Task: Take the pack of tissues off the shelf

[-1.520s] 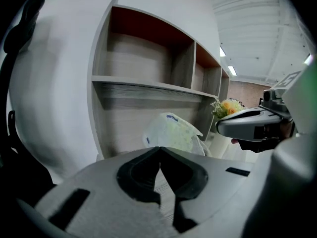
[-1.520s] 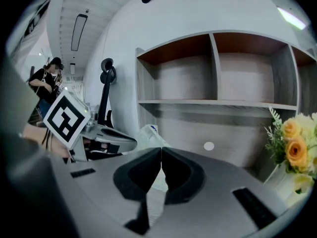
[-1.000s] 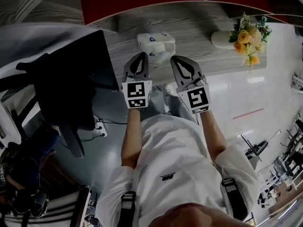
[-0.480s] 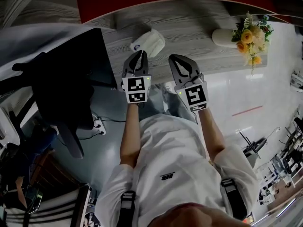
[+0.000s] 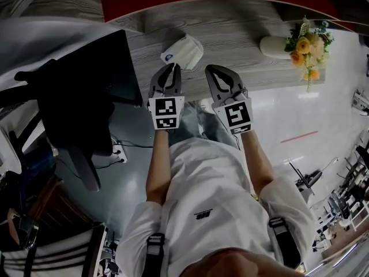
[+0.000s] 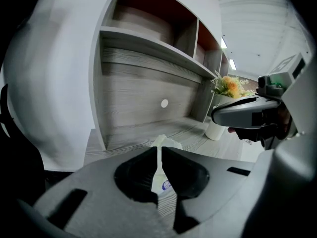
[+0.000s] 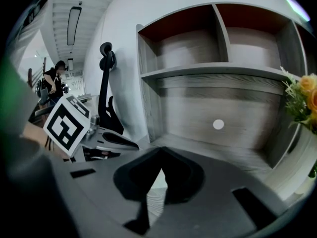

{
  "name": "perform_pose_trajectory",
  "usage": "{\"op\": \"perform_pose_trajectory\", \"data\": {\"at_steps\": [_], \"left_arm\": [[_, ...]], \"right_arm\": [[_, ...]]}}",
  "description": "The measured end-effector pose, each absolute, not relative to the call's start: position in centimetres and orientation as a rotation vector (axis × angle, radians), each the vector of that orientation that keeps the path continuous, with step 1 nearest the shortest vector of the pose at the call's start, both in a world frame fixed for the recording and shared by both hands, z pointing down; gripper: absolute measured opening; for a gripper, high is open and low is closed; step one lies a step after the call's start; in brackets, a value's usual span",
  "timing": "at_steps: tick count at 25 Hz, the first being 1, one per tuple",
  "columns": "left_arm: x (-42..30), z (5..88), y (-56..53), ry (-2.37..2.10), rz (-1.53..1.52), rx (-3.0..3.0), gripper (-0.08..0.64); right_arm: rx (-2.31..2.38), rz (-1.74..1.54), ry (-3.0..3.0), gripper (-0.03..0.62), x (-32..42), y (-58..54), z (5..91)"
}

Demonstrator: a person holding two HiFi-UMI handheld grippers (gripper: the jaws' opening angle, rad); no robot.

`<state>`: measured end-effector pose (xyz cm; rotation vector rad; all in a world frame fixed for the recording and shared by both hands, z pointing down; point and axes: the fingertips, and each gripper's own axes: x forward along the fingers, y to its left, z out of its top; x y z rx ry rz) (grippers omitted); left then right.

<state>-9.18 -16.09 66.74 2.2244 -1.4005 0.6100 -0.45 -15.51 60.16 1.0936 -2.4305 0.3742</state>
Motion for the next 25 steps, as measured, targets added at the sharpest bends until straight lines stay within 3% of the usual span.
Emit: {"op": "perform_pose_trajectory", "data": {"at_steps": [25], "left_arm": [[-9.7,64.1,-16.0,-1.425,0.576,2.261,0.031]], "right_arm": [[1.071,0.413,-2.415,0.025,-0.9,-16.4,62.1]]}}
